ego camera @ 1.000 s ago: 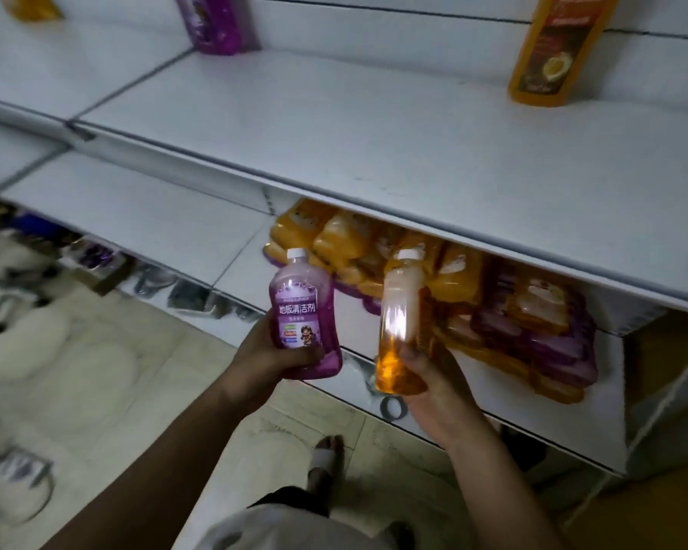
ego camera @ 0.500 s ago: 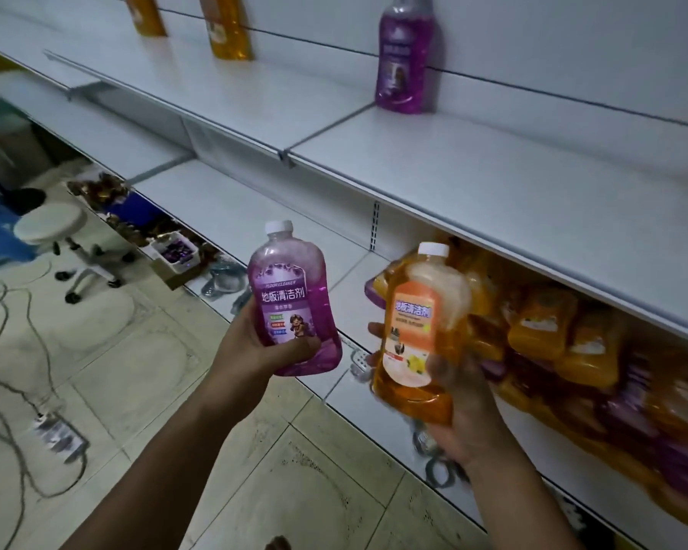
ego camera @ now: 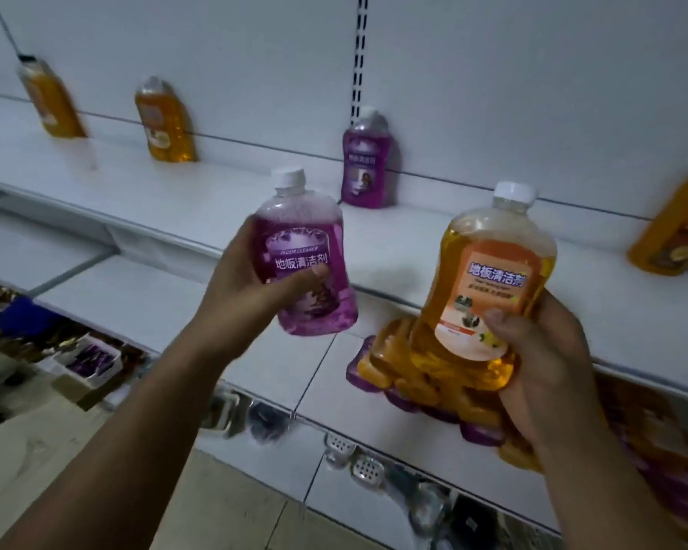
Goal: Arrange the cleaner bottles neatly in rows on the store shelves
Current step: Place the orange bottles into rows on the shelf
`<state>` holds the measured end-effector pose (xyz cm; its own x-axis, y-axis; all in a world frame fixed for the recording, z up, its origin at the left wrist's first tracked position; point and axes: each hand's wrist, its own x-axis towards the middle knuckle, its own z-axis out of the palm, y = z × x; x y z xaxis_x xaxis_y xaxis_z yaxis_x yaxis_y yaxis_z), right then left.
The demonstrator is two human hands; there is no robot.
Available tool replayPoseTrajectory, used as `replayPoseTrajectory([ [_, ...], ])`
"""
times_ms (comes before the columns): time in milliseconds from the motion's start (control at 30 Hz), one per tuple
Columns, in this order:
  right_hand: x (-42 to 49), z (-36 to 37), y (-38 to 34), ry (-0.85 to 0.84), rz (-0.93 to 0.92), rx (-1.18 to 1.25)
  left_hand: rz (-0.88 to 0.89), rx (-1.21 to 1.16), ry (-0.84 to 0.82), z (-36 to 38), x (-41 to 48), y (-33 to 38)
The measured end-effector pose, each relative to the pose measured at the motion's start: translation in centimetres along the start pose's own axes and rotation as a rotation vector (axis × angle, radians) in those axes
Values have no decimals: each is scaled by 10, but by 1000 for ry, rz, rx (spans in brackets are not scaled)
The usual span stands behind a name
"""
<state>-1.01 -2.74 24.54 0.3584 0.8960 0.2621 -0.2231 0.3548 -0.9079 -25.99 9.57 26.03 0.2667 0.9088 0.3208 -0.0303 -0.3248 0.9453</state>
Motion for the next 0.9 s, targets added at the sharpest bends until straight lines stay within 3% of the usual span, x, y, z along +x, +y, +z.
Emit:
replayPoseTrajectory([
  [167, 52, 6, -9, 161, -85, -66, 207, 176, -154, 13, 109, 13],
  [600, 151, 25, 2, 217, -72, -30, 504, 728, -439, 75, 292, 16],
  [733, 161, 27, 7, 269, -77, -61, 610, 955, -381, 86, 322, 1],
  [900, 166, 31, 9, 329, -92, -104, 640, 1002, -369, 95, 342, -16],
])
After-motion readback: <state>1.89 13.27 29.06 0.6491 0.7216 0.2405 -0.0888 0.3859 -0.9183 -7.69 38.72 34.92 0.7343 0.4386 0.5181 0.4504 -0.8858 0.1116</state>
